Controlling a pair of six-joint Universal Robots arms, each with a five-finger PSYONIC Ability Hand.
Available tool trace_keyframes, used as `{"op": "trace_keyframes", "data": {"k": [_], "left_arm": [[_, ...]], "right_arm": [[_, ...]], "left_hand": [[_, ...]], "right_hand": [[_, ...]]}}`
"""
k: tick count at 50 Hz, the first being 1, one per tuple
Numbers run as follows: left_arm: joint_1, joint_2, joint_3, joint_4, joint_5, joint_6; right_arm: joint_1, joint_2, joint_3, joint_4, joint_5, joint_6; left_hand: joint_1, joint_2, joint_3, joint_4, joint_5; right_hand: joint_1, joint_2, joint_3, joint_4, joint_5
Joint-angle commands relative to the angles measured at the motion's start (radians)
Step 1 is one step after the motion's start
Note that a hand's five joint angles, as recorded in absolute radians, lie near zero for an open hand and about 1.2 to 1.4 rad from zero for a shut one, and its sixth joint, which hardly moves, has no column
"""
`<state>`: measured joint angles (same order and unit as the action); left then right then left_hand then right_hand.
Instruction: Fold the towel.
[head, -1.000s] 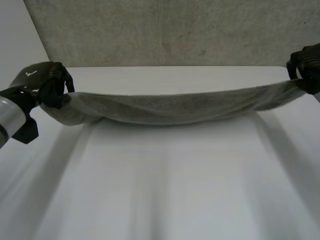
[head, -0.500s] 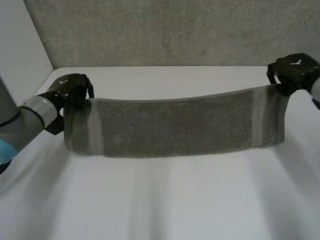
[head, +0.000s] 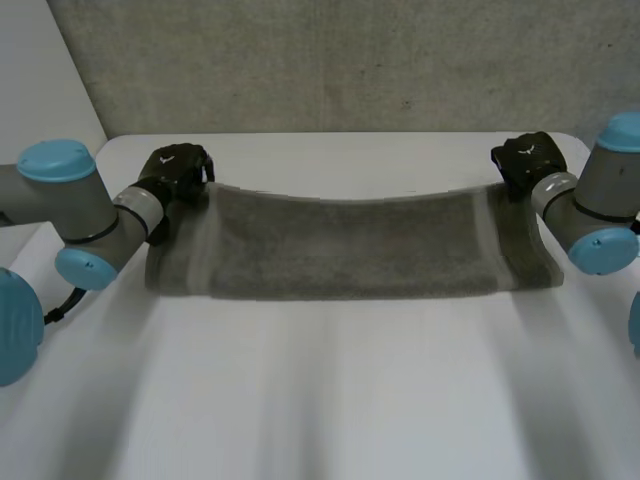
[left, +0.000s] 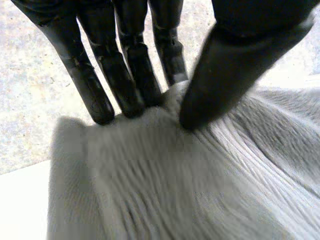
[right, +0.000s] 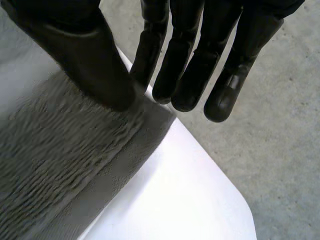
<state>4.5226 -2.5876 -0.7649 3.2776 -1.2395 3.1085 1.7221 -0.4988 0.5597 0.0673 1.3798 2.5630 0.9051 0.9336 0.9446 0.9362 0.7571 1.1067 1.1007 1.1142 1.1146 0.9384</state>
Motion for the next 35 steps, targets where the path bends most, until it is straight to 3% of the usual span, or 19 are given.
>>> {"op": "trace_keyframes", "data": {"k": [1,5,10,13,15,22,29,35], "left_arm": [[-0.013,0.015,-0.034,-0.004,-0.005,-0.007],[-0.017,0.063,-0.077,-0.010,-0.005,-0.010],[-0.005,0.190,-0.206,-0.032,-0.008,-0.008],[0.004,0.302,-0.326,-0.032,-0.012,-0.005],[0.007,0.418,-0.446,-0.023,-0.015,-0.005],[0.004,0.578,-0.637,0.042,-0.015,0.006],[0.009,0.572,-0.731,0.126,-0.018,0.007],[0.036,0.437,-0.731,0.142,-0.018,0.065]], "right_arm": [[0.019,-0.007,0.012,-0.012,0.001,0.003],[0.028,-0.044,0.031,-0.003,0.002,0.040],[0.025,-0.211,0.156,0.019,-0.013,0.131],[0.025,-0.264,0.206,0.020,-0.015,0.131],[0.024,-0.372,0.313,0.025,-0.021,0.128],[0.016,-0.537,0.505,0.023,-0.042,0.120],[0.014,-0.619,0.675,0.016,-0.077,0.080],[-0.016,-0.619,0.799,-0.023,-0.096,0.077]], "left_hand": [[-0.718,-0.747,-0.758,-0.749,-0.745],[-0.718,-0.747,-0.758,-0.749,-0.745],[-0.718,-0.747,-0.758,-0.749,-0.745],[-0.718,-0.747,-0.758,-0.749,-0.745],[-0.718,-0.747,-0.758,-0.749,-0.745],[-0.718,-0.747,-0.758,-0.749,-0.745],[-0.715,-0.744,-0.755,-0.746,-0.742],[-0.686,-0.714,-0.725,-0.717,-0.712]], "right_hand": [[-0.932,-0.926,-0.940,-0.940,-0.938],[-0.932,-0.926,-0.940,-0.940,-0.938],[-0.932,-0.926,-0.940,-0.940,-0.938],[-0.932,-0.926,-0.940,-0.940,-0.938],[-0.932,-0.926,-0.940,-0.940,-0.938],[-0.932,-0.926,-0.940,-0.940,-0.938],[-0.932,-0.926,-0.940,-0.940,-0.938],[-0.932,-0.926,-0.940,-0.940,-0.938]]}}
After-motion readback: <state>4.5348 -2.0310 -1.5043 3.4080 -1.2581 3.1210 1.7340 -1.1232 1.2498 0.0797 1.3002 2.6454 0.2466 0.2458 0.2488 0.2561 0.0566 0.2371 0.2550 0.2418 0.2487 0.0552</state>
